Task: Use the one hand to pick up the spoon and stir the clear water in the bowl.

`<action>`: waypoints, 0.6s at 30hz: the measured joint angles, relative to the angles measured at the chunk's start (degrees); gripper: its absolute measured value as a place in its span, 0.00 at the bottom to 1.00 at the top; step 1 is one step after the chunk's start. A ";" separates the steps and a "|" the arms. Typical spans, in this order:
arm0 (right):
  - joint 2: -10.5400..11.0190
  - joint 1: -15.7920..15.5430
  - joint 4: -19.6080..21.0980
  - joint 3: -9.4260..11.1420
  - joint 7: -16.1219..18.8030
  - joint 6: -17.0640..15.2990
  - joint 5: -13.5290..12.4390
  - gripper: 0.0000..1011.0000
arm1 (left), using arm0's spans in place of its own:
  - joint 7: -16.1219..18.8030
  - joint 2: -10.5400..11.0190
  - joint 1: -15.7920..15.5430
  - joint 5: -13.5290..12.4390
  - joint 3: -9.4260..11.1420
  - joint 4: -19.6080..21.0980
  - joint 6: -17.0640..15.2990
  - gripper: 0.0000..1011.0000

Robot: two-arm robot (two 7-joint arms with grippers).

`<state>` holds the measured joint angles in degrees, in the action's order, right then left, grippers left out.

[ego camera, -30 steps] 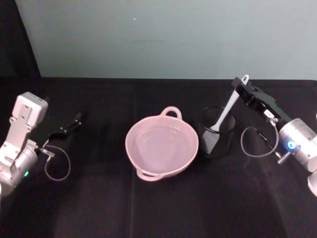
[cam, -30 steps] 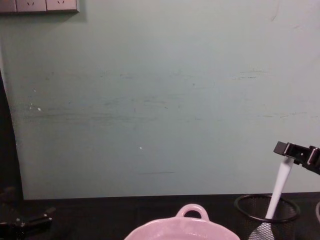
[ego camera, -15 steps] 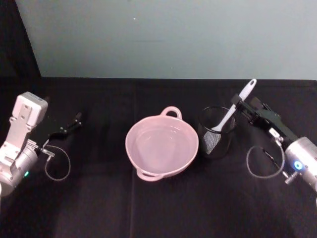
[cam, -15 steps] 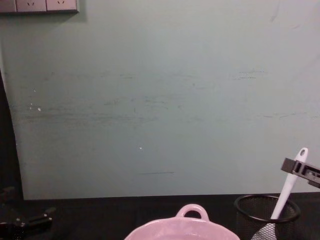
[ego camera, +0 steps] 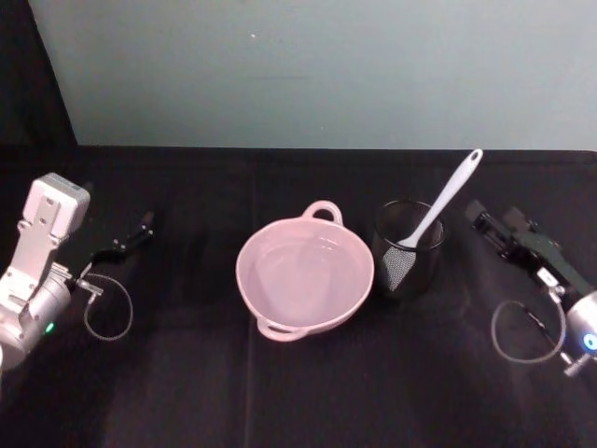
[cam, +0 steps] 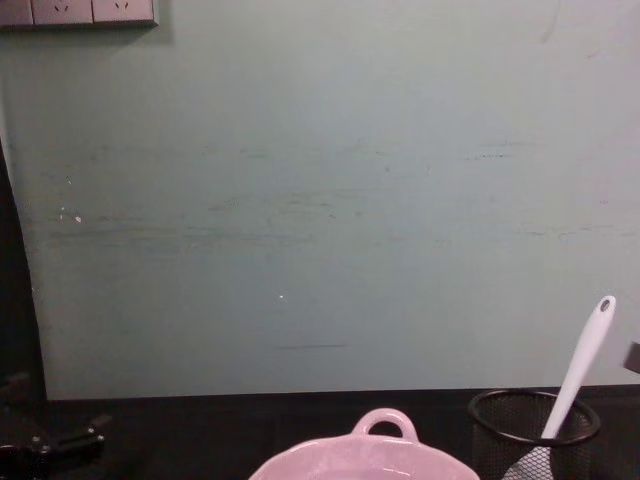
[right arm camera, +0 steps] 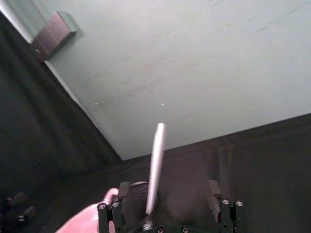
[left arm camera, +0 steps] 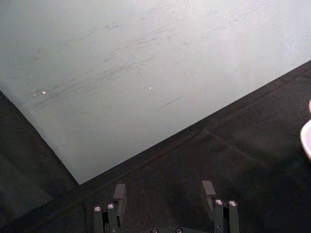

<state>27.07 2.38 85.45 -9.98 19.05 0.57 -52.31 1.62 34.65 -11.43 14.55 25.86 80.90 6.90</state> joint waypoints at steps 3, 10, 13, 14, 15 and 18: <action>0.66 -0.41 -0.07 0.40 -1.17 0.33 1.51 0.99 | 0.00 0.00 0.00 0.00 0.00 0.00 0.00 1.00; 1.46 2.13 -2.63 -1.86 -5.05 1.63 10.90 0.99 | 0.00 0.00 0.00 0.00 0.00 0.00 0.00 1.00; 1.09 4.74 -4.90 -4.03 -7.29 2.52 16.71 0.99 | 0.00 0.00 0.00 0.00 0.00 0.00 0.00 1.00; 0.90 5.46 -5.55 -4.59 -7.80 2.74 17.95 0.99 | 0.00 0.00 0.00 0.00 0.00 0.00 0.00 1.00; 0.48 6.91 -6.99 -5.75 -8.87 3.28 20.86 0.99 | 0.00 0.00 0.00 0.00 0.00 0.00 0.00 1.00; -0.41 9.18 -9.55 -7.31 -10.08 4.52 24.57 0.99 | 0.00 0.00 0.00 0.00 0.00 0.00 0.00 1.00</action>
<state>26.67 11.55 75.90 -17.30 8.96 5.09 -27.75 1.62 34.65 -11.43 14.55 25.86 80.90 6.91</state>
